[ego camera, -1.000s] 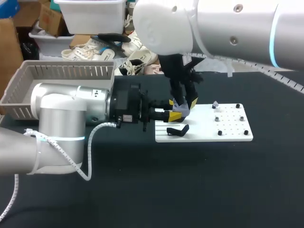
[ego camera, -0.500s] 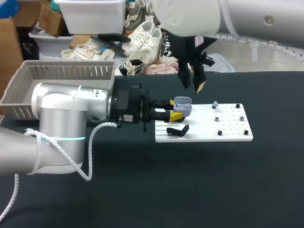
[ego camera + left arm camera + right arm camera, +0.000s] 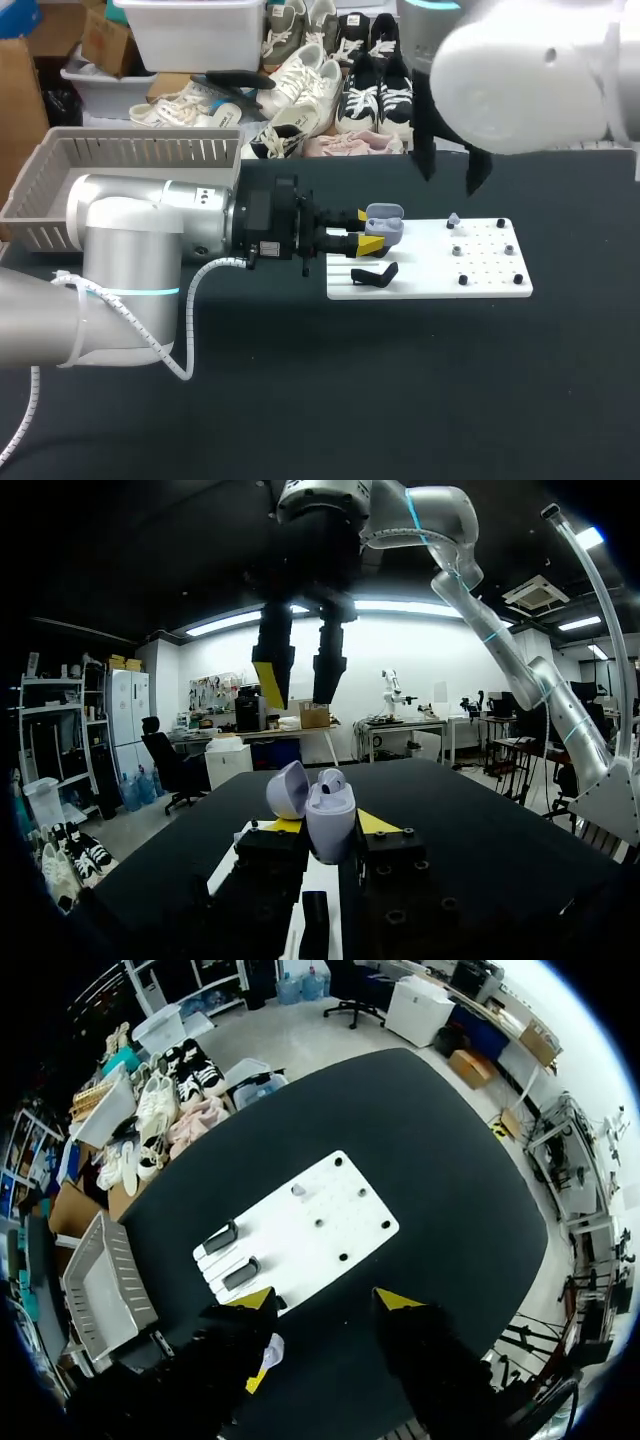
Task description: Pick up each earbud case from the left stands, insert the matching earbuds, close the lid, and place the case in the box.
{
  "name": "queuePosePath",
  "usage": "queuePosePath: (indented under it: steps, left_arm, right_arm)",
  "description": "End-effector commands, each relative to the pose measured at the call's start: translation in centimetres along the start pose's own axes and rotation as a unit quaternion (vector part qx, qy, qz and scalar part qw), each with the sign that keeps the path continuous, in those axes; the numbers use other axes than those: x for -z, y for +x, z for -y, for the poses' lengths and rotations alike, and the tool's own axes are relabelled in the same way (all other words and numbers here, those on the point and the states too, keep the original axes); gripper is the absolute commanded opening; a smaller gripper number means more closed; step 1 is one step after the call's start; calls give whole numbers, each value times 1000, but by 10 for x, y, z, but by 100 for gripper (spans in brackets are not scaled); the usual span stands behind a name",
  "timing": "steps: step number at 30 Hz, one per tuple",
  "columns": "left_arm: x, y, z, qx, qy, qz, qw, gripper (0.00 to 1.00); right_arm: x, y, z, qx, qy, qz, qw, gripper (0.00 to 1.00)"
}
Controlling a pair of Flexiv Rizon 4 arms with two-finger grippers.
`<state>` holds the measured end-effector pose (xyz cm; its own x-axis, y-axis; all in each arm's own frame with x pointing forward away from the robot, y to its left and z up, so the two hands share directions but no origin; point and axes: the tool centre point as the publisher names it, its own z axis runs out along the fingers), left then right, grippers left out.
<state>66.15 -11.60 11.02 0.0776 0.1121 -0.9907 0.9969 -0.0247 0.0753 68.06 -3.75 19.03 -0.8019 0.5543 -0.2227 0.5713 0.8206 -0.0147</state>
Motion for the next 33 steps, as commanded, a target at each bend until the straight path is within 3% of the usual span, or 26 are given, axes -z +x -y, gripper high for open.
queuePosePath:
  steps: [1,4,8,12,16,24,33]
  left_arm:
    - [0,0,0,0,0,0,1000,0]
    - [0,0,0,0,0,0,1000,0]
    - [0,0,0,0,0,0,1000,0]
    - [0,0,0,0,0,0,1000,0]
    - [0,0,0,0,0,0,1000,0]
    - [0,0,0,0,0,0,1000,0]
    - [0,0,0,0,0,0,1000,0]
  right_arm:
    - [-10,-4,12,15,-155,12,988,50]
    - [-15,-11,13,28,-169,15,985,53]
    - [-25,-19,14,50,-195,12,979,71]
    - [-33,-24,13,70,-217,1,974,75]
    - [-42,-27,10,98,-214,2,972,78]
    - [-55,-35,11,120,-207,22,971,100]
    - [-57,-36,12,122,-200,36,971,100]
